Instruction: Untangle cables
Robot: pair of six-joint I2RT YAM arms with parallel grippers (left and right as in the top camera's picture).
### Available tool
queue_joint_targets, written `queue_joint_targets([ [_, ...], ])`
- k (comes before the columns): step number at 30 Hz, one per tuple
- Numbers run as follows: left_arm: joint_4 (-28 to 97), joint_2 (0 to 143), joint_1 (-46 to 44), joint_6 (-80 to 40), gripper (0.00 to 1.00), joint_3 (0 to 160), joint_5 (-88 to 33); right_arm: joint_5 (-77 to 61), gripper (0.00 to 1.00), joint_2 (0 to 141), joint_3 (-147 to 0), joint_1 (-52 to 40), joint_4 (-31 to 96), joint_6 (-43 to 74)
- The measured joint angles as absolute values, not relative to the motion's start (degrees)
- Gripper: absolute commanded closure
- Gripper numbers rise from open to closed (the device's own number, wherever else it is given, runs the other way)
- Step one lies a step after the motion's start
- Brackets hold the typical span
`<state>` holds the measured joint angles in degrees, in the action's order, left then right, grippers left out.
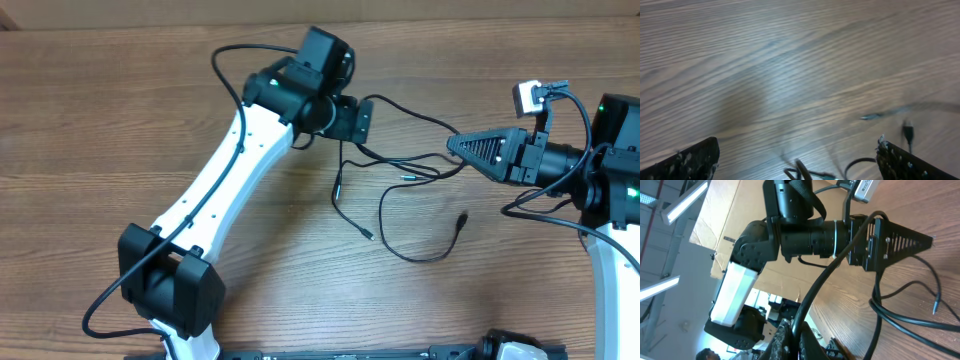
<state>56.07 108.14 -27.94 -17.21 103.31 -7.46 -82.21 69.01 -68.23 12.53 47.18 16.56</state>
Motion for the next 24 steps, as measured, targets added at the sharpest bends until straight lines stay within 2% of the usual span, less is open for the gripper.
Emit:
queue_joint_targets([
  [14,57.21,108.14,-23.29,-17.12,0.0,103.33,-4.16,-82.43,0.96,69.01,-68.23,12.53,46.41,16.53],
  [24,56.99,108.14,-18.22,-10.66,0.0,103.33,-2.74,-82.46,0.96,69.01,-68.23,12.25,46.35,16.53],
])
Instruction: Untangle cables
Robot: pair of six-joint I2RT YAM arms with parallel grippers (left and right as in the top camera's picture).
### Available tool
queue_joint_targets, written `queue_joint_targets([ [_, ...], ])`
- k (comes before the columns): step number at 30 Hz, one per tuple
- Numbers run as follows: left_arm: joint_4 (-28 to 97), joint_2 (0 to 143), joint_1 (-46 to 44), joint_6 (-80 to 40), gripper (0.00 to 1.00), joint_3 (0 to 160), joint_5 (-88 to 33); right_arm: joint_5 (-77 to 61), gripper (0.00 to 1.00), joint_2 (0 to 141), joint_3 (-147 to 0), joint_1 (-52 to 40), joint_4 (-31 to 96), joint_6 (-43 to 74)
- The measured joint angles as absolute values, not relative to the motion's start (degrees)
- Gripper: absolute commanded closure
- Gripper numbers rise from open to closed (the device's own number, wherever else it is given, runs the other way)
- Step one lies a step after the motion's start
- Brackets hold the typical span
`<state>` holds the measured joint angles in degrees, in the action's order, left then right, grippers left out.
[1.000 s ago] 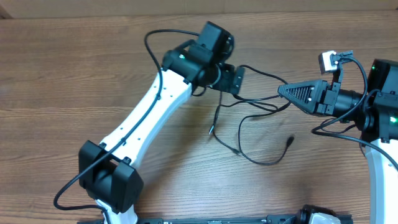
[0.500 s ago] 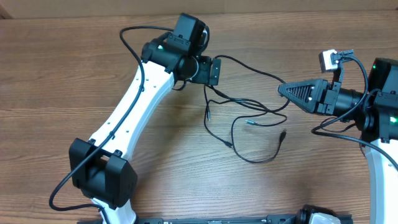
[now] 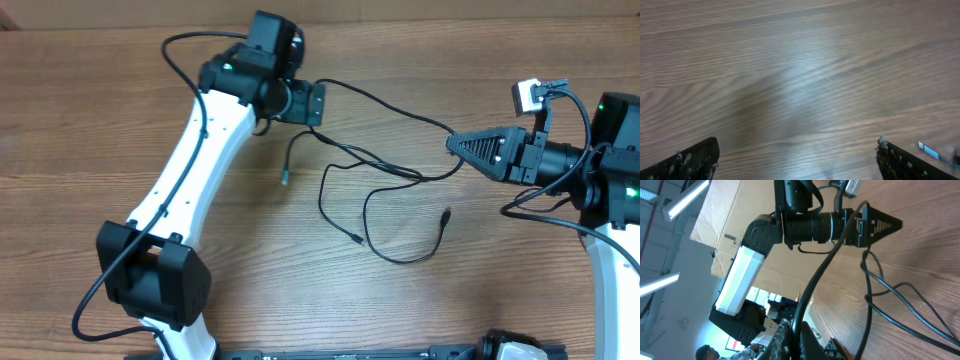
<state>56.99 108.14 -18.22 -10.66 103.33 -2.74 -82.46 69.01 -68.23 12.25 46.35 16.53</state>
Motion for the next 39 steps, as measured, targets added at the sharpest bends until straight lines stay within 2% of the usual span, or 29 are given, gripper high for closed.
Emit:
queue_joint_targets([
  [18,57.06,108.14,2.87,-7.9,0.0,103.31,-1.19,-82.52,0.96,68.99,-68.23,12.27,45.76,16.69],
  [30,58.74,108.14,4.12,-3.53,0.0,103.33,-14.24,-80.29,0.96,68.99,-68.23,12.29,44.27,18.92],
  [35,60.2,108.14,3.31,-2.74,0.0,103.31,-20.99,-74.22,0.96,68.99,-68.18,12.27,34.37,27.83],
  [39,60.97,108.14,2.0,-2.74,0.0,103.31,-26.13,-70.15,0.96,69.01,-68.07,12.27,18.63,39.33],
])
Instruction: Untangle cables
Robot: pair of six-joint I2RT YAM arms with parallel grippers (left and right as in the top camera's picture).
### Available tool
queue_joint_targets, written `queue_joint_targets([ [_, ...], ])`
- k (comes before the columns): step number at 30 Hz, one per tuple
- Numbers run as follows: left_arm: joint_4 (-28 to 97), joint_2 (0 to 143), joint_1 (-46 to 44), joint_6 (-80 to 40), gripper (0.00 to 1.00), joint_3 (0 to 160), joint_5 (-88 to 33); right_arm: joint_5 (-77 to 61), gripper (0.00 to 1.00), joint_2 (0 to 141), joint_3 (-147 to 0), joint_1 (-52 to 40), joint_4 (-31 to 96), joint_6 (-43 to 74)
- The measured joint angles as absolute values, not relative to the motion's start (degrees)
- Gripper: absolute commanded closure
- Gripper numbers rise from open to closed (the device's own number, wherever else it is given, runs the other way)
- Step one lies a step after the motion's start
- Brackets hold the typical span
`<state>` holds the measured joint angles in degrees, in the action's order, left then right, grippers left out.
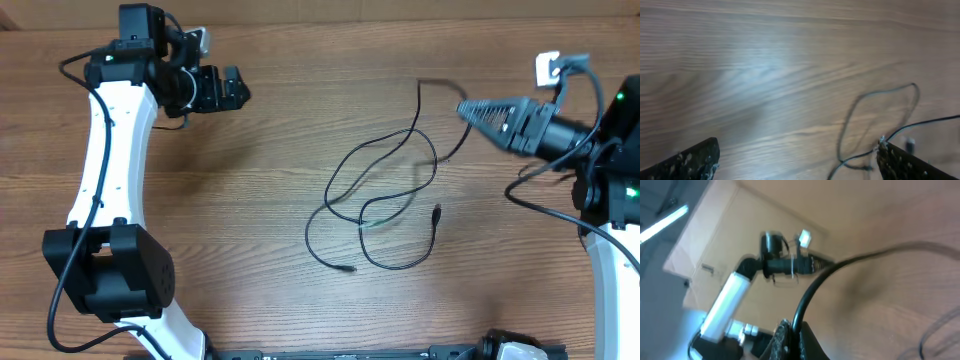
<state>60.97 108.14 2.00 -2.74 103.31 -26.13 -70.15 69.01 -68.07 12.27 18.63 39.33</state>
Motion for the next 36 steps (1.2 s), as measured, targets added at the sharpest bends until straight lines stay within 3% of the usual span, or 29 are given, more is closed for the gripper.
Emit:
queue_joint_targets([
  [9,62.02,108.16,-3.2,-2.55,0.0,103.31,-29.58,-67.46,0.96,73.03,-68.29,14.04,-25.78,76.71],
  [13,62.87,108.16,-5.26,-2.55,0.0,103.31,-30.04,-65.06,0.96,76.79,-68.4,18.39,-34.26,88.75],
  [24,65.36,108.16,-7.51,-2.55,0.0,103.31,-30.06,-57.47,0.96,82.02,-68.55,36.03,-30.33,91.83],
  [29,65.91,108.16,-7.53,-2.55,0.0,103.31,-30.06,-54.11,0.96,82.24,-73.95,42.68,-14.52,85.91],
  [36,66.04,108.16,-7.53,-2.55,0.0,103.31,-30.04,-49.65,0.96,85.36,-93.65,50.09,5.98,73.43],
])
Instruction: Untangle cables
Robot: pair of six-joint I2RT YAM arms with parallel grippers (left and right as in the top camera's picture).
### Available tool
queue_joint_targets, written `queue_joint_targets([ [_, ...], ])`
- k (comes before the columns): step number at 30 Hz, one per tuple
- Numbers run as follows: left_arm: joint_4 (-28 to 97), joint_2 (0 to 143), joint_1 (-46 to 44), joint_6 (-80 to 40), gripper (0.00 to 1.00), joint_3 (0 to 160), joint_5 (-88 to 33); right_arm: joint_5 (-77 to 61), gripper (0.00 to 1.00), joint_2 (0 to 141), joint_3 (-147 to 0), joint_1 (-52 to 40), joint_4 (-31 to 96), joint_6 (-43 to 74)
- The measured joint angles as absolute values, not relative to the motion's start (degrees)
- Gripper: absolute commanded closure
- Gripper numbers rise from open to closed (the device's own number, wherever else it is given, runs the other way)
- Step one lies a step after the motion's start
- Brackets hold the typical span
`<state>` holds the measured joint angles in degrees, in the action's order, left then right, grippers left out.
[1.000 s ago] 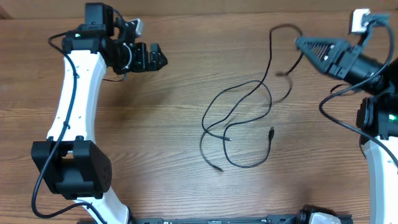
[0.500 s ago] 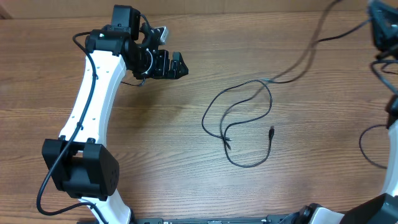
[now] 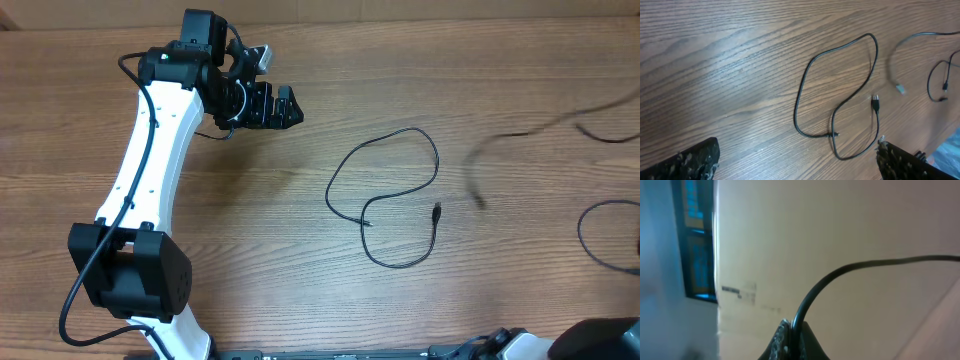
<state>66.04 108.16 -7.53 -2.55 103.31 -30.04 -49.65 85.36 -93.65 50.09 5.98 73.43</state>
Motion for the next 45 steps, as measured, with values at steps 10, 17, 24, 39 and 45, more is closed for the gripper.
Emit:
queue_joint_targets([
  [10,66.26,108.16,-7.53,-2.55,0.0,103.31,-30.04,-38.39,0.96,91.5,-106.3,54.3,20.62,52.73],
  [17,66.19,108.16,-7.53,-2.55,0.0,103.31,-30.04,-31.51,0.96,97.67,-106.3,54.22,24.88,43.68],
  [24,66.15,108.16,-7.53,-2.55,0.0,103.31,-30.04,-28.91,0.96,104.62,-106.3,52.8,28.4,37.87],
  [39,66.02,108.16,-7.53,-2.55,0.0,103.31,-30.04,-14.87,0.96,111.0,-106.3,37.95,36.14,26.74],
  [45,66.0,108.16,-7.53,-2.55,0.0,103.31,-30.04,-8.64,0.9,115.85,-106.3,35.57,39.81,23.7],
])
